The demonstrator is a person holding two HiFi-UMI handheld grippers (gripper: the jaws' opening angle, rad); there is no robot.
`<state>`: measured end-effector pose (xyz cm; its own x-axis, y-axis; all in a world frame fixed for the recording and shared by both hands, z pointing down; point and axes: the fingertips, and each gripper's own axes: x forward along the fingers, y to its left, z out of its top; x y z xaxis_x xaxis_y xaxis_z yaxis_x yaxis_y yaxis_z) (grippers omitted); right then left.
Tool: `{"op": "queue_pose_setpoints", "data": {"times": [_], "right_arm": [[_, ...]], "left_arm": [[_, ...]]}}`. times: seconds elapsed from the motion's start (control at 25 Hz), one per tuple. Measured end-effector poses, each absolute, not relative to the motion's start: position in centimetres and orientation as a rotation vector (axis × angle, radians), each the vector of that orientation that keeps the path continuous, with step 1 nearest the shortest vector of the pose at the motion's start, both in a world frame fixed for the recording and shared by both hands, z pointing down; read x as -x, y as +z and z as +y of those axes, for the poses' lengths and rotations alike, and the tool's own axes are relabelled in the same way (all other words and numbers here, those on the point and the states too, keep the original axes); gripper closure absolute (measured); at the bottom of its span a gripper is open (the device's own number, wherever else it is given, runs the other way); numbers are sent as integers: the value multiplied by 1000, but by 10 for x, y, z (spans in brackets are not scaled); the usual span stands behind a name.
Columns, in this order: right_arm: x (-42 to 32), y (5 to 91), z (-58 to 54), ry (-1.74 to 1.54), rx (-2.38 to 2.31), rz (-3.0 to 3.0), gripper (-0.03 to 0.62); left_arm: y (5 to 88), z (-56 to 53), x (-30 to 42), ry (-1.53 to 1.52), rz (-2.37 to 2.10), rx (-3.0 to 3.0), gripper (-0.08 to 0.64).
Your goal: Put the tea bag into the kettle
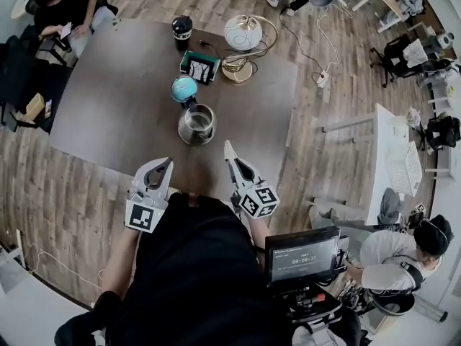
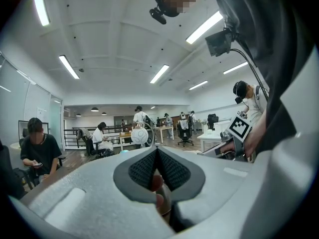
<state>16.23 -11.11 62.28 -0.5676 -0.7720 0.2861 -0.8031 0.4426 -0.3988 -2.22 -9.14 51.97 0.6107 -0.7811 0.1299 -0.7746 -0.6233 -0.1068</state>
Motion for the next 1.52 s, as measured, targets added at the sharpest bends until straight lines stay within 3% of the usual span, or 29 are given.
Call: {"op": "queue_pose_setpoints", "data": {"times": [0.4, 1.52], "right_arm": [[-162, 622, -120, 775, -1389, -2631, 571], [-62, 582, -97, 681, -1387, -2710, 571]], "left_arm": [[515, -98, 17, -242, 1382, 2731, 575], [505, -58, 101, -159, 1370, 2742, 575]]}}
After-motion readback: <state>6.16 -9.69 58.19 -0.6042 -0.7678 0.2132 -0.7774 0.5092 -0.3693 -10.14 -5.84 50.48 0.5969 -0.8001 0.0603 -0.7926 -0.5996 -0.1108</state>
